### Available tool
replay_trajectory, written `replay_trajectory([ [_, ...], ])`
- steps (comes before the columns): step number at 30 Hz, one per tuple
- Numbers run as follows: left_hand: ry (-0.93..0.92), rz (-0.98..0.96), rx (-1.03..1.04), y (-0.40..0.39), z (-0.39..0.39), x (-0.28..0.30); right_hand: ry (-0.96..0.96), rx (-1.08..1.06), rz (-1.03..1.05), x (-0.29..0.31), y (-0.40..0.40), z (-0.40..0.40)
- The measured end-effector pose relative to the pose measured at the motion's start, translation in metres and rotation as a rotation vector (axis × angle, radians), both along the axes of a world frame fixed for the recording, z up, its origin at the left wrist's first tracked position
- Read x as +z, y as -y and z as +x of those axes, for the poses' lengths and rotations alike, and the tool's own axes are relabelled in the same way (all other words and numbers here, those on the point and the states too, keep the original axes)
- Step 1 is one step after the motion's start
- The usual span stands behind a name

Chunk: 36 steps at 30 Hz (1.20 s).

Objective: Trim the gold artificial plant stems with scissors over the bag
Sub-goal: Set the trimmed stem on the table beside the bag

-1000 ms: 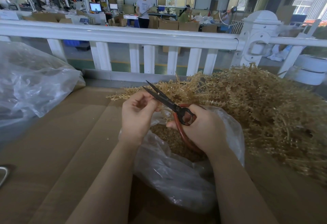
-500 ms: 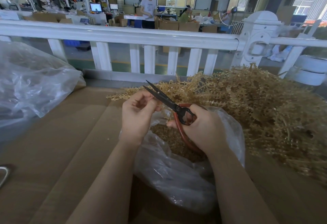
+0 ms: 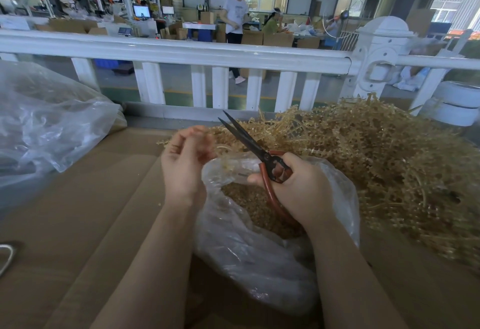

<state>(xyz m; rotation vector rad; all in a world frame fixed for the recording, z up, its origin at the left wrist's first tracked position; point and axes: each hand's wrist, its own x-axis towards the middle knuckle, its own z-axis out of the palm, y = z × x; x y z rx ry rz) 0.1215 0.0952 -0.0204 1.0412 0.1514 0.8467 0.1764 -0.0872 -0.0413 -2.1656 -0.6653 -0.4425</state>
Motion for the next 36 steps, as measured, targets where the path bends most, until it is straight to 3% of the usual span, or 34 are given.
replay_trajectory([
  [4, 0.061, -0.329, 0.048, -0.027, -0.009, 0.009, 0.012, -0.037, -0.022, -0.001, 0.000, -0.001],
  [8, -0.015, -0.440, 0.293, -0.053, -0.020, 0.005, 0.031, -0.046, -0.059, -0.002, -0.001, 0.002],
  [15, -0.392, -0.369, 0.869, -0.078, -0.024, -0.013, 0.026, -0.058, -0.119, -0.002, -0.001, 0.003],
  [23, -0.869, -0.158, 1.012, -0.076, -0.023, -0.011, -0.044, -0.056, -0.238, 0.002, 0.002, 0.003],
  [25, -0.924, -0.061, 1.068, -0.071, -0.021, -0.008, -0.044, -0.047, -0.242, 0.003, 0.002, 0.003],
  [28, -0.851, 0.272, 1.100, -0.057, -0.017, -0.007, -0.036, -0.065, -0.251, 0.003, 0.001, 0.003],
  [31, -0.727, 0.666, 0.834, -0.043, -0.008, -0.016, -0.026, -0.098, -0.274, 0.002, 0.000, 0.003],
  [34, -0.581, 0.832, 0.485, -0.028, -0.001, -0.020, -0.027, -0.114, -0.294, 0.000, -0.001, 0.005],
  [36, -0.601, 1.065, 0.326, -0.022, 0.006, -0.026, -0.038, -0.116, -0.289, -0.002, -0.002, 0.007],
])
